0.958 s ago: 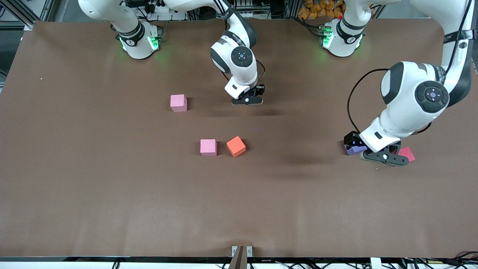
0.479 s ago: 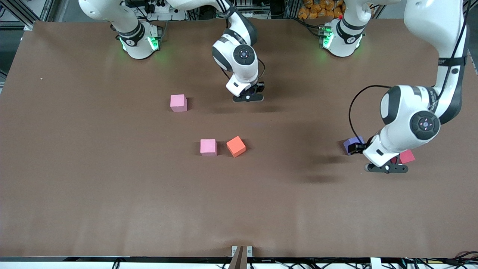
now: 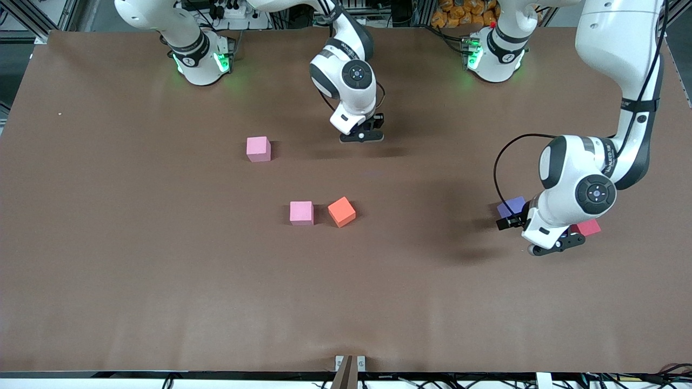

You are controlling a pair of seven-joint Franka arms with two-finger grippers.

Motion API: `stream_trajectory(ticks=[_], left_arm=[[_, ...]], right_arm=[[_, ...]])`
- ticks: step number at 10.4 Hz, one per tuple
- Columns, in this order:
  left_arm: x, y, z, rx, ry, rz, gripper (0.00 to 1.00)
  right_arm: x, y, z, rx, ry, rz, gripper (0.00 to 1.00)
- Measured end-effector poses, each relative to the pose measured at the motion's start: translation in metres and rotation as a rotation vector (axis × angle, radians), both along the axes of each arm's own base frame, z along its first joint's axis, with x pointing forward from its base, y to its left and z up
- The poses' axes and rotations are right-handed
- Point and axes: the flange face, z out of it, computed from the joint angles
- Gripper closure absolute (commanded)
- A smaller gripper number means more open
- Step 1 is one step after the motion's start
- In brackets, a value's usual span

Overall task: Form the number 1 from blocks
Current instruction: 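Grasp the other purple cube with the left gripper while the right reaches pink, then grasp the pink cube with the right gripper while the left carries purple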

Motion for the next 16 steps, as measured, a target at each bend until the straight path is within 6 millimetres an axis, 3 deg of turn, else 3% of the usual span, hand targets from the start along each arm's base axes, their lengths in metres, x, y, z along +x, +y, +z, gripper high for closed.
stream_trajectory(ticks=[3,5,7,8,10,12,13,16], left_arm=[[-0.011,0.012,-0.034,0.007,0.006,0.014,0.0],[-0.019,0.014,-0.043,0.01,0.024,0.015,0.0],[-0.024,0.015,-0.048,0.011,0.037,0.016,0.0],[-0.026,0.015,-0.05,0.012,0.041,0.016,0.0],[-0.03,0.018,-0.051,0.043,0.047,-0.017,0.0],[-0.036,0.021,-0.051,0.056,0.053,-0.026,0.0],[-0.038,0.022,-0.051,0.056,0.056,-0.025,0.0],[-0.041,0.023,-0.053,0.056,0.06,-0.025,0.0]], right_arm=[[0.001,0.001,0.004,0.008,-0.006,0.0,0.0],[0.016,-0.002,0.026,0.038,-0.028,-0.022,0.0],[0.065,-0.032,0.062,0.07,-0.055,-0.096,0.0],[0.101,-0.061,0.075,0.06,-0.077,-0.112,0.0],[0.17,-0.132,0.083,0.031,-0.119,-0.121,0.0],[0.219,-0.192,0.079,0.027,-0.133,-0.124,0.0],[0.235,-0.209,0.073,0.029,-0.145,-0.127,0.0],[0.247,-0.198,0.044,0.051,-0.211,-0.119,0.0]])
